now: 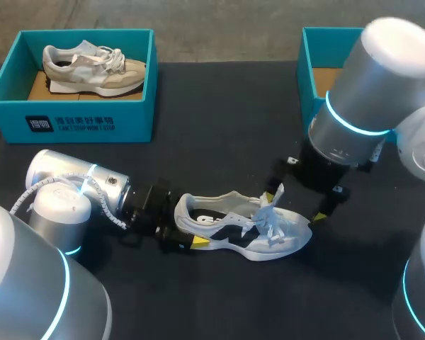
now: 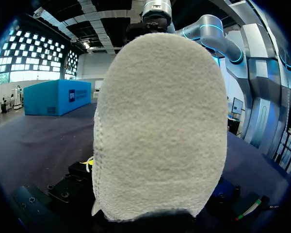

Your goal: Take the shoe out of the shoebox, open the shoe tongue, remove and reinsert the insole, then place the shoe into the shoebox

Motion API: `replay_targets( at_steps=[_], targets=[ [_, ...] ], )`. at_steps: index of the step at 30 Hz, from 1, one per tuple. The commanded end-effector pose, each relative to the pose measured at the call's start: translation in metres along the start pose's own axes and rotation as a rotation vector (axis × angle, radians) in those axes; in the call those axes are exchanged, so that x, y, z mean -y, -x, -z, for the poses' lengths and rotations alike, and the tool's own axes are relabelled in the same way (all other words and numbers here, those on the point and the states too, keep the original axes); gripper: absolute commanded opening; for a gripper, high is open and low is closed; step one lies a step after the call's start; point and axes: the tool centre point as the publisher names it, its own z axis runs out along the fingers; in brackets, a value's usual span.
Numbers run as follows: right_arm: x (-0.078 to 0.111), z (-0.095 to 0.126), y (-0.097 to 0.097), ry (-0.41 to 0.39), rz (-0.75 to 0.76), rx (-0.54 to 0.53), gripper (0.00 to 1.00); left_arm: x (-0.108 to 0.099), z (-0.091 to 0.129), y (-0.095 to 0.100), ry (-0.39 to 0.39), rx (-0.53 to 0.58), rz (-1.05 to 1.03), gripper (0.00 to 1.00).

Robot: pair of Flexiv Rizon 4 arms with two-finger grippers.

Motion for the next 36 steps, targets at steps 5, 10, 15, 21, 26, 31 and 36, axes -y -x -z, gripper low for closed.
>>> replay_targets(
  at_steps=[5, 10, 15, 21, 26, 31, 36],
  targets=[
    [0.01, 0.039, -0.053, 0.054, 0.125, 0.24, 1.0, -0.002, -0.001, 0.001, 0.002, 0.001, 0.001, 0.0],
    [0.013, 0.043, -0.077, 0.04, 0.279, 0.334, 1.0, -0.002, -0.001, 0.001, 0.002, 0.001, 0.001, 0.0],
    [0.015, 0.043, -0.096, 0.023, 0.418, 0.401, 0.0, -0.002, -0.001, 0.001, 0.002, 0.001, 0.001, 0.0],
    [0.018, 0.035, -0.106, 0.022, 0.58, 0.495, 0.0, -0.002, -0.001, 0.001, 0.002, 0.001, 0.001, 0.0],
    [0.025, 0.031, -0.109, 0.094, 0.778, 0.476, 0.0, -0.002, -0.001, 0.001, 0.002, 0.001, 0.001, 0.0],
    [0.025, 0.031, -0.107, 0.104, 0.909, 0.406, 0.0, -0.002, -0.001, 0.001, 0.002, 0.001, 0.001, 0.0],
    [0.023, 0.032, -0.104, 0.084, 0.998, 0.374, 0.0, -0.002, -0.001, 0.001, 0.002, 0.001, 0.001, 0.0]
  ],
)
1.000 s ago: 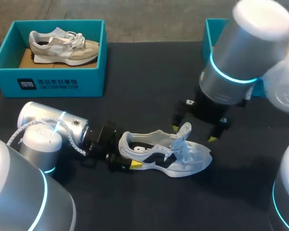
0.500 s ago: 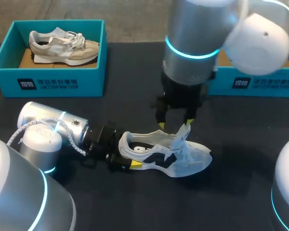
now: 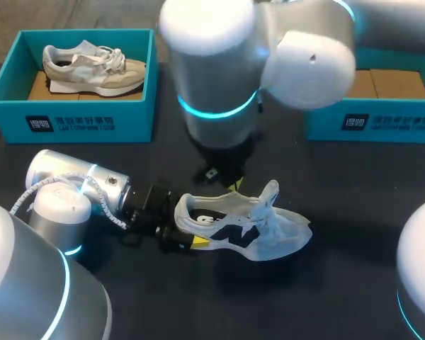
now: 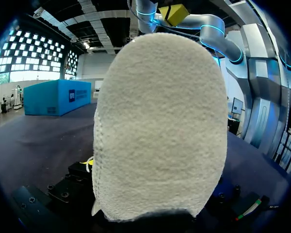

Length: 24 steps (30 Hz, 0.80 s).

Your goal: Take the shoe out of the shoebox, open the shoe tongue, remove and reinsert the insole, then place the shoe into the shoebox

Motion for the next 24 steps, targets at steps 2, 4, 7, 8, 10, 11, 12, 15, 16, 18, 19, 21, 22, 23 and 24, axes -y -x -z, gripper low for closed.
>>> replay_targets(
  at_steps=[2, 4, 7, 8, 10, 11, 12, 15, 16, 18, 19, 21, 22, 23, 24],
  targets=[
    [0.003, 0.0, 0.002, 0.003, 0.09, 0.001, 0.0, -0.002, -0.001, 0.001, 0.002, 0.002, 0.001, 0.0],
    [0.003, 0.0, 0.005, 0.009, 0.119, -0.024, 0.0, -0.002, -0.001, 0.001, 0.002, 0.002, 0.001, 0.0],
    [0.002, -0.001, 0.008, 0.016, 0.182, -0.073, 0.0, -0.002, -0.001, 0.001, 0.002, 0.002, 0.001, 0.0],
    [0.002, -0.001, 0.009, 0.039, 0.213, -0.101, 0.0, -0.002, -0.001, 0.001, 0.002, 0.002, 0.001, 0.0],
    [0.002, -0.001, 0.01, 0.058, 0.243, -0.133, 0.0, -0.002, -0.001, 0.001, 0.002, 0.002, 0.001, 0.0],
    [0.006, -0.002, 0.013, 0.145, 0.35, -0.253, 0.0, -0.002, -0.001, 0.001, 0.002, 0.002, 0.001, 0.0],
    [0.006, -0.002, 0.013, 0.145, 0.35, -0.253, 0.0, -0.002, -0.001, 0.001, 0.002, 0.002, 0.001, 0.0],
    [0.006, -0.002, 0.013, 0.145, 0.35, -0.253, 0.0, -0.002, -0.001, 0.001, 0.002, 0.002, 0.001, 0.0],
    [0.006, -0.002, 0.013, 0.145, 0.35, -0.253, 0.0, -0.002, -0.001, 0.001, 0.002, 0.002, 0.001, 0.0],
    [0.006, -0.002, 0.013, 0.145, 0.35, -0.253, 0.0, -0.002, -0.001, 0.001, 0.002, 0.002, 0.001, 0.0],
    [0.006, -0.002, 0.013, 0.145, 0.35, -0.253, 0.0, -0.002, -0.001, 0.001, 0.002, 0.002, 0.001, 0.0],
    [0.006, -0.002, 0.013, 0.145, 0.35, -0.253, 0.0, -0.002, -0.001, 0.001, 0.002, 0.002, 0.001, 0.0],
    [0.006, -0.002, 0.013, 0.145, 0.35, -0.253, 0.0, -0.002, -0.001, 0.001, 0.002, 0.002, 0.001, 0.0],
    [0.006, -0.002, 0.013, 0.145, 0.35, -0.253, 0.0, -0.002, -0.001, 0.001, 0.002, 0.002, 0.001, 0.0],
    [0.006, -0.002, 0.013, 0.145, 0.35, -0.253, 0.0, -0.002, -0.001, 0.001, 0.002, 0.002, 0.001, 0.0]
  ],
)
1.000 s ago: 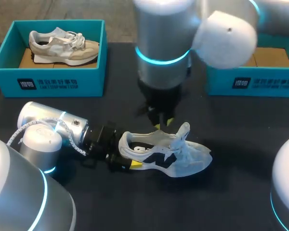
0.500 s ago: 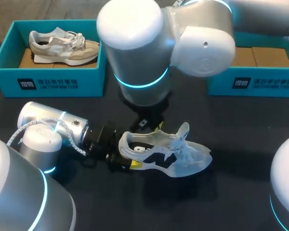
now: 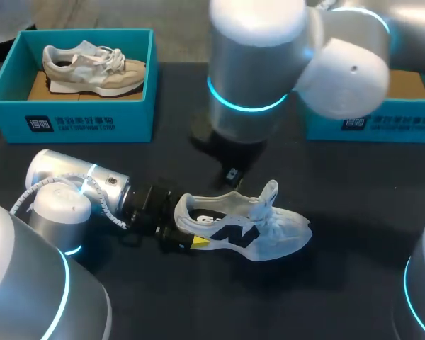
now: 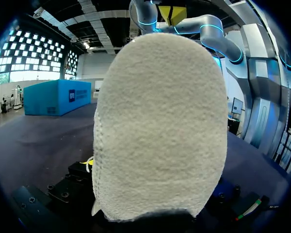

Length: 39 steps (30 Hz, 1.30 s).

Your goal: Take the shoe out of the shoebox, open the shoe tongue, remove and reinsert the insole, then place the shoe into the shoebox

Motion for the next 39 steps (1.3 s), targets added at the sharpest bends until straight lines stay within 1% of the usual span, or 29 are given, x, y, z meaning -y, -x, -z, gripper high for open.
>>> replay_targets(
  at_steps=[1, 2, 3, 5, 6, 7, 8, 9, 10, 13, 16, 19, 21, 32, 34, 39],
  targets=[
    [0.008, -0.001, 0.005, 0.057, 0.0, -0.082, 0.0, -0.002, -0.001, 0.001, 0.002, 0.001, 0.001, 0.0],
    [-0.001, -0.007, 0.004, 0.063, 0.065, -0.092, 0.0, -0.002, -0.001, 0.001, 0.002, 0.001, 0.001, 0.0],
    [-0.004, -0.01, 0.003, 0.038, 0.079, -0.075, 0.0, -0.002, -0.001, 0.001, 0.002, 0.001, 0.001, 0.0],
    [-0.008, -0.016, 0.0, 0.029, 0.161, -0.047, 0.0, -0.002, -0.001, 0.001, 0.002, 0.001, 0.001, 0.0],
    [-0.01, -0.019, -0.001, 0.001, 0.168, -0.028, 0.0, -0.002, -0.001, 0.001, 0.002, 0.001, 0.001, 0.0],
    [-0.01, -0.02, -0.001, -0.004, 0.168, -0.026, 0.0, -0.002, -0.001, 0.001, 0.002, 0.001, 0.001, 0.0],
    [-0.012, -0.025, -0.002, -0.019, 0.227, -0.016, 0.0, -0.002, -0.001, 0.001, 0.002, 0.001, 0.001, 0.0],
    [-0.013, -0.029, -0.003, -0.026, 0.228, -0.02, 0.0, -0.002, -0.001, 0.001, 0.002, 0.001, 0.001, 0.0],
    [-0.014, -0.032, -0.003, -0.045, 0.248, -0.027, 0.0, -0.002, -0.001, 0.001, 0.002, 0.001, 0.001, 0.0],
    [-0.018, -0.042, -0.005, -0.069, 0.31, -0.029, 0.0, -0.002, -0.001, 0.001, 0.002, 0.001, 0.001, 0.0],
    [-0.02, -0.047, -0.004, -0.08, 0.331, -0.032, 0.0, -0.002, -0.001, 0.001, 0.002, 0.001, 0.001, 0.0],
    [-0.023, -0.051, -0.004, -0.09, 0.372, -0.004, 0.0, -0.002, -0.001, 0.001, 0.002, 0.001, 0.001, 0.0],
    [-0.023, -0.053, -0.003, -0.082, 0.4, -0.06, 0.0, -0.002, -0.001, 0.001, 0.002, 0.001, 0.001, 0.0],
    [-0.023, -0.053, -0.003, -0.082, 0.4, -0.06, 0.0, -0.002, -0.001, 0.001, 0.002, 0.001, 0.001, 0.0],
    [-0.029, -0.06, -0.004, -0.115, 0.421, -0.05, 0.0, -0.002, -0.001, 0.001, 0.002, 0.001, 0.001, 0.0],
    [-0.027, -0.088, -0.003, -0.125, 0.428, -0.052, 0.0, -0.002, -0.001, 0.001, 0.002, 0.001, 0.001, 0.0]
  ],
)
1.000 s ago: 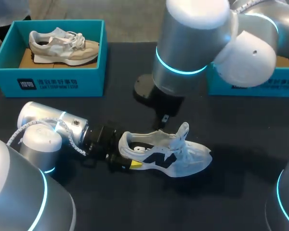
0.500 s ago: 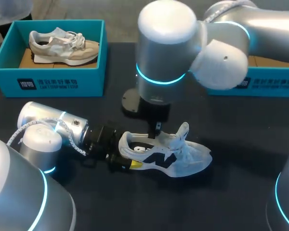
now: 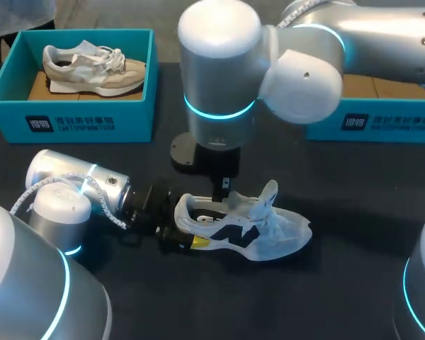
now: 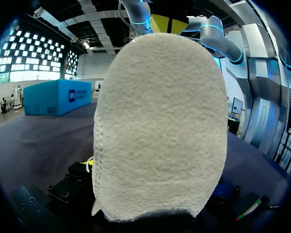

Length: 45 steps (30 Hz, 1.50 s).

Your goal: Take the shoe out of the shoebox, open the shoe tongue, remove and reinsert the insole, then place the shoe into the shoebox

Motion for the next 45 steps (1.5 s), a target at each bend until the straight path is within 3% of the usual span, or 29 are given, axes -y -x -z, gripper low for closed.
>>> replay_targets(
  at_steps=[1, 12, 24, 33, 45],
  targets=[
    [-0.011, -0.029, 0.002, -0.016, 0.001, -0.015, 0.0, -0.002, -0.001, 0.001, 0.002, 0.001, 0.001, 0.0],
    [-0.009, -0.064, 0.011, 0.009, 0.018, -0.009, 0.0, -0.002, -0.001, 0.001, 0.002, 0.001, 0.001, 0.0],
    [0.005, -0.098, 0.012, 0.028, -0.013, 0.043, 0.0, -0.002, -0.001, 0.001, 0.002, 0.001, 0.001, 0.0],
    [0.018, -0.11, 0.015, 0.005, -0.062, 0.093, 0.0, -0.002, -0.001, 0.001, 0.002, 0.001, 0.001, 0.0],
    [0.028, -0.11, 0.018, 0.027, -0.1, 0.159, 0.0, -0.002, -0.001, 0.001, 0.002, 0.001, 0.001, 0.0]
  ],
)
